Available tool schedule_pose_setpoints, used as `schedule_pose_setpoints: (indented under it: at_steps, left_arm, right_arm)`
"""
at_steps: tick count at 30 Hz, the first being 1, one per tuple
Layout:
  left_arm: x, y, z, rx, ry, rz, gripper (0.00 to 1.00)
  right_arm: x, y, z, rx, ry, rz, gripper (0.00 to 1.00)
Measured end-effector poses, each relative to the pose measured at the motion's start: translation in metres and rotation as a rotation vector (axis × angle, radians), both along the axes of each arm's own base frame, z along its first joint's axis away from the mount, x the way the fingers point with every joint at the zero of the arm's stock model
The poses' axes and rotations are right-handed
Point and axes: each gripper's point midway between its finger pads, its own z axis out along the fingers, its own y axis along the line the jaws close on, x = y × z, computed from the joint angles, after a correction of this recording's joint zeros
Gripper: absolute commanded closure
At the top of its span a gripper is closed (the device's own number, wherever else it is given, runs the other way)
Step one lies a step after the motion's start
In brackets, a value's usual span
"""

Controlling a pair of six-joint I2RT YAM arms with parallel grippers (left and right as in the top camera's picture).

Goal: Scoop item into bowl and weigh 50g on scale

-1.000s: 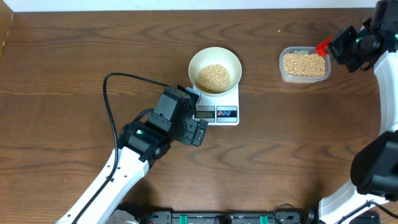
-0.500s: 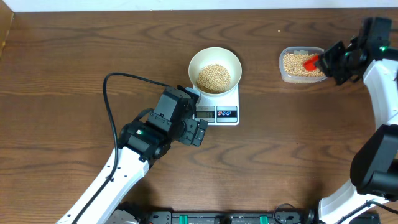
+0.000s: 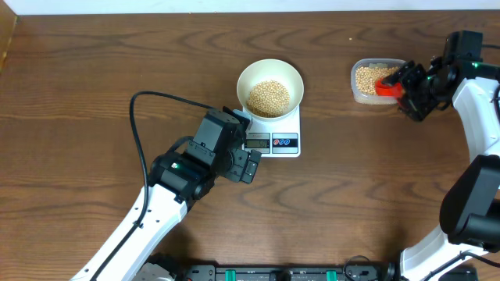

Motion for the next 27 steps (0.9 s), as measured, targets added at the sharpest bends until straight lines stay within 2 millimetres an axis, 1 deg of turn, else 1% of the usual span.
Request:
schedule_pose_setpoints:
  at_steps: [4, 7, 13, 17, 19, 22, 25, 27]
  left_arm:
    - [0.000, 0.000, 0.000, 0.000, 0.000, 0.000, 0.04]
    - [0.000, 0.000, 0.000, 0.000, 0.000, 0.000, 0.04]
    - [0.000, 0.000, 0.000, 0.000, 0.000, 0.000, 0.04]
    - [0.000, 0.000, 0.000, 0.000, 0.000, 0.000, 0.04]
    - [0.000, 0.000, 0.000, 0.000, 0.000, 0.000, 0.04]
    - [0.000, 0.000, 0.000, 0.000, 0.000, 0.000, 0.04]
    - [0.000, 0.000, 0.000, 0.000, 0.000, 0.000, 0.04]
    - [0.000, 0.000, 0.000, 0.000, 0.000, 0.000, 0.04]
  right_arm:
    - [-0.003, 0.002, 0.000, -0.003, -0.001, 0.034, 0.06]
    - [-0.008, 0.003, -0.002, -0.003, 0.013, 0.064, 0.01]
    - [-0.028, -0.001, -0.007, -0.016, 0.060, 0.142, 0.01]
    - [-0.035, -0.008, -0.008, -0.044, 0.052, 0.218, 0.01]
    - [-0.039, -0.011, -0.006, -0.068, 0.035, 0.273, 0.01]
    - [-0.043, -0.016, 0.008, -0.123, -0.022, 0.354, 0.01]
    - [-0.053, -0.021, 0.047, -0.218, -0.120, 0.407, 0.01]
    - [-0.066, -0.026, 0.075, -0.298, -0.172, 0.418, 0.01]
